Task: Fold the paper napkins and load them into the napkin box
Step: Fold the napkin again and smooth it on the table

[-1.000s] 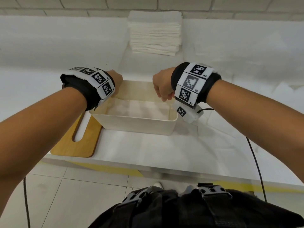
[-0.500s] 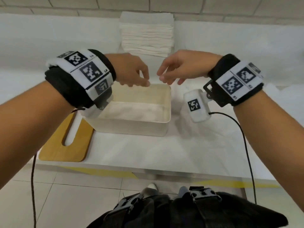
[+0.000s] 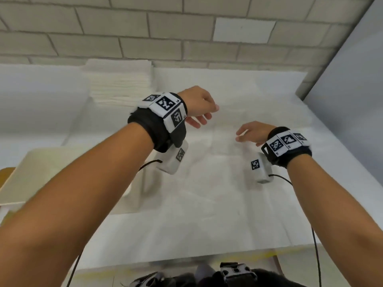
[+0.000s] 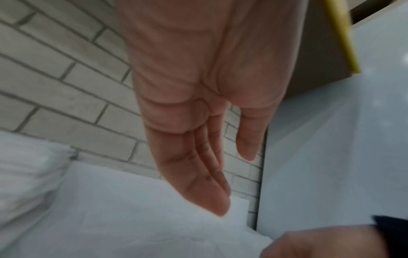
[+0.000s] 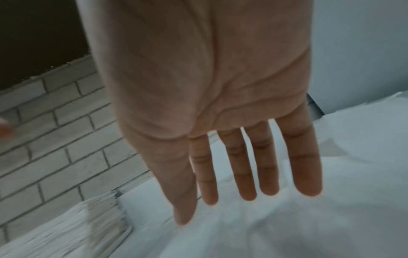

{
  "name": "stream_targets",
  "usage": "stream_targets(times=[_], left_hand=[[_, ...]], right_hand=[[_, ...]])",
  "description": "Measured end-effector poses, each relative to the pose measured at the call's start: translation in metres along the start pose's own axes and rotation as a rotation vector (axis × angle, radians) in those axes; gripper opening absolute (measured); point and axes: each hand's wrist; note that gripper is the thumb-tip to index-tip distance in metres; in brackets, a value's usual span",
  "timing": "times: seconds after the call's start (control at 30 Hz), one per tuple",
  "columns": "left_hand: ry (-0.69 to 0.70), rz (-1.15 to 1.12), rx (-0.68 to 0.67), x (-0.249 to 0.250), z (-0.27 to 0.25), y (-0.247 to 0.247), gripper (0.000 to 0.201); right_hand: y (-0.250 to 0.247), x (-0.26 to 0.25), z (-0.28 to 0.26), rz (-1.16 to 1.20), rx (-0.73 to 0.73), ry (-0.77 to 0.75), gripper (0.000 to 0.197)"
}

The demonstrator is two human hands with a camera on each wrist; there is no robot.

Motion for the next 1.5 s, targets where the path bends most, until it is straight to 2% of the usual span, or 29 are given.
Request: stream_targets(times=[0.1, 0.23, 0.4, 0.57, 0.7, 0.9, 1.07, 1.17, 1.27, 1.37, 1.43, 1.5], left_hand=[[-0.102, -0.05, 0.018, 0.0, 0.021, 0.018, 0.018], [-0.274, 0.03, -0.002, -0.012, 0.048, 0.045, 0.026], [-0.464, 0.126, -0.017, -0.018, 0.083, 0.084, 0.044], [-0.566, 0.025, 0.066, -0.023, 0.11, 0.1, 0.035], [-0.59, -0.079, 0.016, -0.031, 0.121, 0.104, 0.037], [-0.579, -0.176, -0.01, -0.023, 0.118, 0.105, 0.024], [-0.568, -0.248, -0.067, -0.027, 0.112, 0.099, 0.016], [-0.552, -0.25, -0.063, -0.029, 0.114, 0.103, 0.02], [-0.554, -0.287, -0.011, -0.033, 0.118, 0.106, 0.033], [-0.552, -0.392, 0.14, -0.036, 0.125, 0.101, 0.048], [-0.547, -0.53, 0.216, -0.039, 0.13, 0.093, 0.058], [-0.534, -0.662, 0.225, -0.041, 0.134, 0.087, 0.061]], right_hand=[[-0.009, 0.035, 0.012, 0.059, -0.007, -0.004, 0.036], [-0.019, 0.062, 0.027, 0.064, -0.056, -0.063, 0.037], [-0.023, 0.066, 0.052, -0.019, -0.05, -0.111, 0.045], [-0.021, 0.066, 0.077, -0.088, -0.012, -0.089, 0.051], [-0.022, 0.061, 0.087, -0.126, -0.011, -0.102, 0.056], [-0.019, 0.046, 0.098, 0.029, -0.027, -0.15, 0.052], [-0.02, 0.023, 0.113, -0.176, -0.011, -0.307, 0.065], [-0.011, 0.01, 0.121, -0.33, -0.042, -0.378, 0.06], [-0.003, 0.005, 0.126, -0.437, 0.019, -0.404, 0.035], [-0.005, 0.005, 0.121, -0.372, 0.088, -0.437, 0.028], [-0.007, 0.008, 0.108, -0.211, 0.053, -0.489, 0.029], [-0.004, 0.011, 0.092, -0.127, -0.064, -0.596, 0.027]])
Point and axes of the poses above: each hand's wrist, its own z-axis towards the middle knuckle, its own y-axis out of the palm, x = y × z, and after that the axes turned 8 degrees about z, right-handed
